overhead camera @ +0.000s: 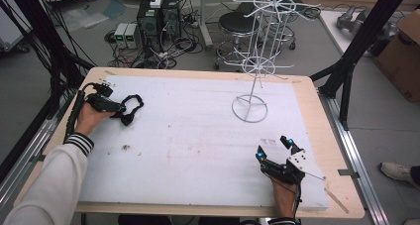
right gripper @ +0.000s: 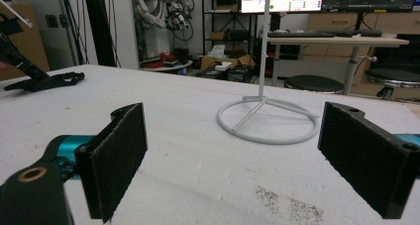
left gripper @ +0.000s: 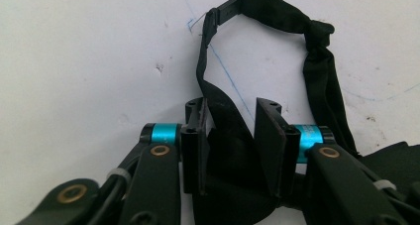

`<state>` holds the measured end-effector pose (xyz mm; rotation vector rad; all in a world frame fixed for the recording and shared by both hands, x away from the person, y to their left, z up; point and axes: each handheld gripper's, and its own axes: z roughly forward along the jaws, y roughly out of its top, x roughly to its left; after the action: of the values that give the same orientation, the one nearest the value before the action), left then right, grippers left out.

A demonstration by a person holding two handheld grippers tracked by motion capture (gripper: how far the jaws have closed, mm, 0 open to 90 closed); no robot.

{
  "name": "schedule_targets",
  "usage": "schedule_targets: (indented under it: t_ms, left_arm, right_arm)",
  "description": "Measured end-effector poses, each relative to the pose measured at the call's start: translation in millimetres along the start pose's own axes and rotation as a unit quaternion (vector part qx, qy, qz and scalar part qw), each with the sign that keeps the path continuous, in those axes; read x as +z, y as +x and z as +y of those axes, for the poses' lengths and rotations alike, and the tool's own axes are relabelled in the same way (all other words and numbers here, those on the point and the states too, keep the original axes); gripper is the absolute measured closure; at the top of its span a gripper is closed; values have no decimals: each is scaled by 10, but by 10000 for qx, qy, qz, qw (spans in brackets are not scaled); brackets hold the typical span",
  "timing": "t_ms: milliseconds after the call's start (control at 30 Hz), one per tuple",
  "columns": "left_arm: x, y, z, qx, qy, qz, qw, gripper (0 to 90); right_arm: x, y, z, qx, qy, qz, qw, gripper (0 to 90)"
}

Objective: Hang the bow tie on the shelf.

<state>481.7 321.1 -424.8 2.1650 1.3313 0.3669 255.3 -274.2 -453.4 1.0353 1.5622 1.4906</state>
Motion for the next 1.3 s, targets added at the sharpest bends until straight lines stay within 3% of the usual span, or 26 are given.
schedule_targets:
  t_ms: [233, 467, 600, 800, 1033, 1300]
  left_arm:
    - [-7, -45, 11, 100, 29, 180, 9998, 842]
    - [-34, -58, 13, 79, 2, 144, 9999, 871]
    - [-84, -56, 8, 79, -164, 133, 9997, 874]
    - [-217, -38, -19, -40, -612, 54, 9981, 875]
    - [-404, -76, -28, -18, -1140, -12, 9935, 877]
    - [-611, -207, 5, 96, -1824, -176, 9830, 877]
  right_arm:
    - [-1, 2, 0, 12, 9, 4, 10000, 108]
    - [-3, 3, -1, 15, 8, 5, 10000, 108]
    - [-3, 3, -1, 16, 6, 4, 10000, 108]
    - [-3, 4, -2, 16, 0, -3, 10000, 108]
    - [-5, 0, -2, -6, -18, -1, 10000, 107]
    - [-7, 0, -3, 2, -22, -2, 10000, 108]
